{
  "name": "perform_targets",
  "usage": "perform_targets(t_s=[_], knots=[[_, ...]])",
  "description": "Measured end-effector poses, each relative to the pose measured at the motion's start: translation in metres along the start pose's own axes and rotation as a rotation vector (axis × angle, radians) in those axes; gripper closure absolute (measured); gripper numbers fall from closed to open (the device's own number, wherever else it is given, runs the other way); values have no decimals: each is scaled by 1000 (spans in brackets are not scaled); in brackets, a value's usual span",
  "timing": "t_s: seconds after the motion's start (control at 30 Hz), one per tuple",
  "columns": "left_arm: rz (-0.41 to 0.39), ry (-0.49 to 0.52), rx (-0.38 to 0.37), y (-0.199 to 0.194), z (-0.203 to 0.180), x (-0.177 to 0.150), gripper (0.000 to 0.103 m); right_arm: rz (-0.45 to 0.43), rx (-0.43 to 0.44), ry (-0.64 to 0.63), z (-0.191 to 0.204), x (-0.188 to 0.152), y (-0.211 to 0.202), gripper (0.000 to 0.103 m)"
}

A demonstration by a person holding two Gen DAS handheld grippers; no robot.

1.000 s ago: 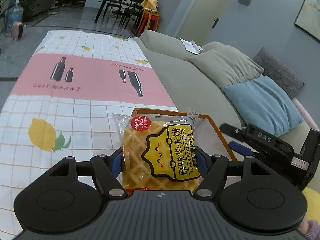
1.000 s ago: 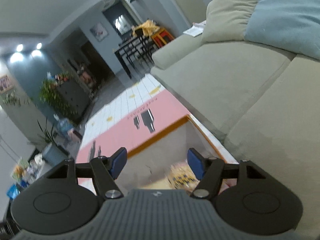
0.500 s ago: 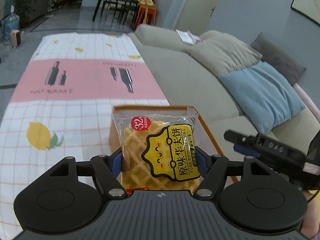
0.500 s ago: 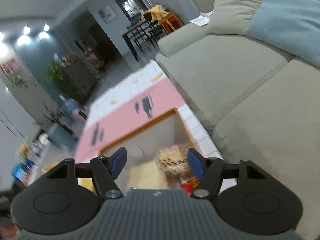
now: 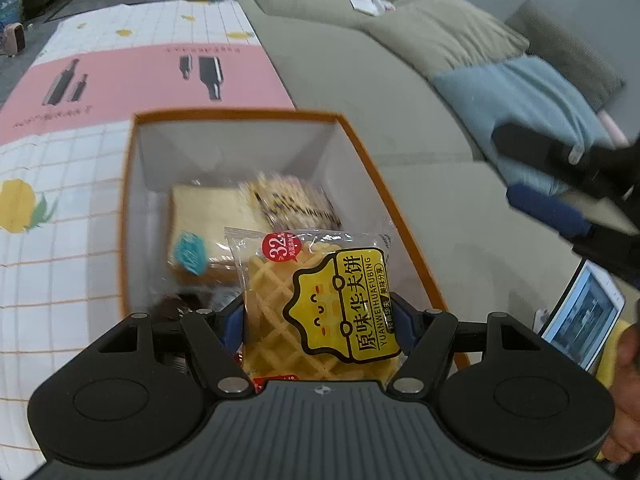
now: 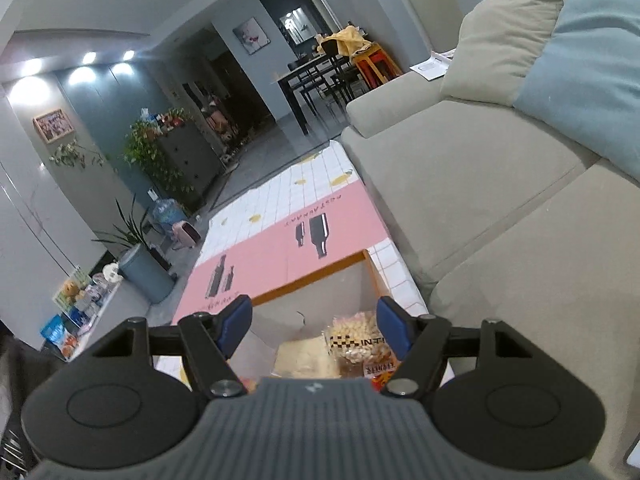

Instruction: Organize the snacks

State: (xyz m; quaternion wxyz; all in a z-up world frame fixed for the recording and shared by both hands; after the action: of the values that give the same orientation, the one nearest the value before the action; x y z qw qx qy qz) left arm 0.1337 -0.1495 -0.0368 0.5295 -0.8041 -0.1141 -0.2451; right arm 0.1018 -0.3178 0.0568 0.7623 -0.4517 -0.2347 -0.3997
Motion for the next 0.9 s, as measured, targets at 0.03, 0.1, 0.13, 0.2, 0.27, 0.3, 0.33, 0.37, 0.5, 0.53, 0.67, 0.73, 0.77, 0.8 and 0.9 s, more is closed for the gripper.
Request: perform_targets(t_s=[0.03, 0.1, 0.13, 0.2, 0.27, 0.3, 0.33, 0.37, 0.5, 0.53, 0.67, 0.73, 0.77, 0.8, 0.9], knots=[[11, 10, 2, 5, -3, -2, 22, 1, 6, 7, -2, 0, 0, 35], [33, 22, 4, 14, -9, -5, 22, 11, 10, 12, -4, -1, 1, 35], [42, 24, 2, 18, -11, -7, 22, 12, 5, 13, -6, 0, 1, 35], [55, 37, -1, 25, -19, -11, 22, 5, -2, 19, -10, 1, 0, 35], [75, 48, 0, 31, -23, -14, 22, -7, -4, 36, -14, 3, -2, 35], [88, 57, 0, 35, -25, -14, 22, -13, -5, 45, -15, 4, -3, 35], [100, 66, 0, 38, -29, -14, 21, -18, -7, 54, -17, 5, -4, 35], [112, 77, 5, 41, -30, -14, 21, -22, -9, 60, -18, 5, -5, 35], [126, 167, 14, 40, -37, -17, 19, -28, 26, 85, -19, 5, -8, 34], [115, 191, 3, 36, -39, -18, 17, -31, 35, 89, -19, 5, -8, 34], [86, 217, -29, 20, -35, -18, 18, -21, 5, 84, -18, 6, -5, 34], [63, 213, -58, 9, -31, -15, 18, -12, -2, 84, -17, 5, -3, 34], [57, 212, -84, 3, -30, -12, 19, -8, -3, 85, -17, 5, -2, 34], [49, 215, -122, -3, -28, -11, 22, -6, -5, 85, -17, 4, -1, 34], [37, 241, -189, -5, -27, -8, 58, -4, -8, 88, -16, 4, 1, 34]])
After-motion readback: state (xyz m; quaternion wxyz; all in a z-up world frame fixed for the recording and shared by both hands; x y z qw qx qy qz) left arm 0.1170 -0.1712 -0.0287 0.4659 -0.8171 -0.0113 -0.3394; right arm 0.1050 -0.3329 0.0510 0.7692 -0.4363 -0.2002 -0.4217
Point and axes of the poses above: each gripper's, at about its wrist camera, not at the fingertips, and y roughly the way its jaws point, z to its left, x to its top, the point moved 4 cm from there along y, roughly the way its jaws point, and after that the axes turned 2 degrees about -x, right-handed, at the moved point
